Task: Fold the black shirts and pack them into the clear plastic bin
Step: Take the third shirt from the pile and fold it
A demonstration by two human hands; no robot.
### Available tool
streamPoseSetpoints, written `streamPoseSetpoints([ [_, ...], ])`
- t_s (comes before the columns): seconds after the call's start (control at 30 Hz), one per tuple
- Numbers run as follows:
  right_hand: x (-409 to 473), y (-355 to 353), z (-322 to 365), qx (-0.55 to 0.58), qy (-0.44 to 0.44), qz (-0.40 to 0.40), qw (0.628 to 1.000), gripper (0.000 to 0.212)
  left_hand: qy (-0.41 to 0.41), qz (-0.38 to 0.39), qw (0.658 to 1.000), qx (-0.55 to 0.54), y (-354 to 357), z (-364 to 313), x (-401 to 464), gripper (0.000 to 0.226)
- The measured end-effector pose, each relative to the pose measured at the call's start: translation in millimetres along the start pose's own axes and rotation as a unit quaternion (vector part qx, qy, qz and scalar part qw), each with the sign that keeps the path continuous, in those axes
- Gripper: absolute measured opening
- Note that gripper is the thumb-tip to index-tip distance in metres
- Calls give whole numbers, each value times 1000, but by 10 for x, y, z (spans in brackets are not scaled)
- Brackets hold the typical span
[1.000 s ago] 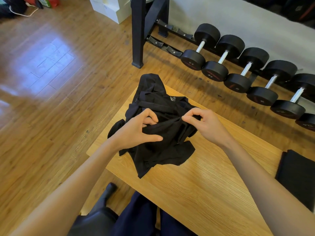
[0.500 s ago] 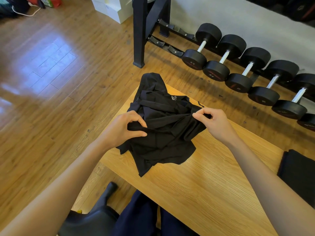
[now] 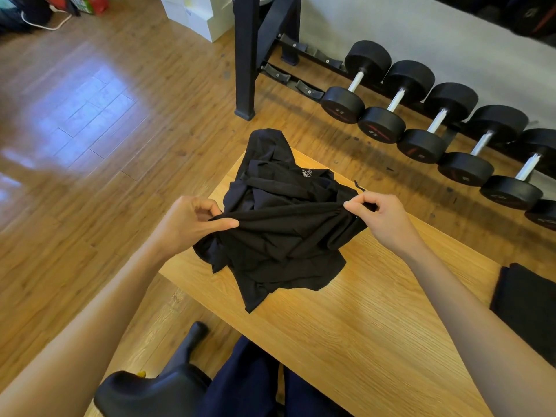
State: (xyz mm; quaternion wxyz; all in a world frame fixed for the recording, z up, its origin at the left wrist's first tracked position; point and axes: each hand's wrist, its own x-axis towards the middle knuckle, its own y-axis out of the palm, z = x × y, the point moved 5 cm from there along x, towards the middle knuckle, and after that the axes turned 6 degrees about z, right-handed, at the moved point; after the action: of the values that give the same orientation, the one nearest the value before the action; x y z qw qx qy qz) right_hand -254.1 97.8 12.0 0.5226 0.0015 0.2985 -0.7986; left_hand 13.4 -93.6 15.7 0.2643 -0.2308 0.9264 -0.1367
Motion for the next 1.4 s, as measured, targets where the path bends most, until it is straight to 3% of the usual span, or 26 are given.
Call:
streamPoseSetpoints([
  [0.23, -30, -4, -5, 6, 0, 4, 1000, 15, 0, -131, 989, -74, -21, 8, -26, 37],
  [0.33, -43, -21, -20, 10, 2, -2, 1000, 15, -9, -105, 992, -63, -43, -19, -27, 30],
  [0.43, -59, -48, -35, 13, 5, -12, 1000, 14, -19, -42, 998, 48, -90, -15, -3, 21],
  [0.5, -65, -57, -41, 13, 6, -19, 1000, 15, -23, -39, 994, 94, -122, -53, 10, 14],
  [0.73, -134, -235, -109, -20, 8, -79, 997, 10, -44, -31, 990, -129, 48, -411, 112, 13],
  [0.8, -180, -316, -134, -11, 15, -101, 995, 11, -28, -19, 991, -129, 72, -499, 136, 17],
  [1.1, -405, -813, -194, 113, 37, -201, 972, 15, 66, -4, 996, 53, 358, -1153, 613, 15],
  [1.23, -499, -1191, -225, 92, 12, -243, 965, 12, 129, -20, 990, 49, 501, -1603, 913, 5],
  [1.4, -659, -1594, -357, 64, 4, -304, 950, 2, 191, -40, 977, 83, 755, -2110, 1207, 8],
])
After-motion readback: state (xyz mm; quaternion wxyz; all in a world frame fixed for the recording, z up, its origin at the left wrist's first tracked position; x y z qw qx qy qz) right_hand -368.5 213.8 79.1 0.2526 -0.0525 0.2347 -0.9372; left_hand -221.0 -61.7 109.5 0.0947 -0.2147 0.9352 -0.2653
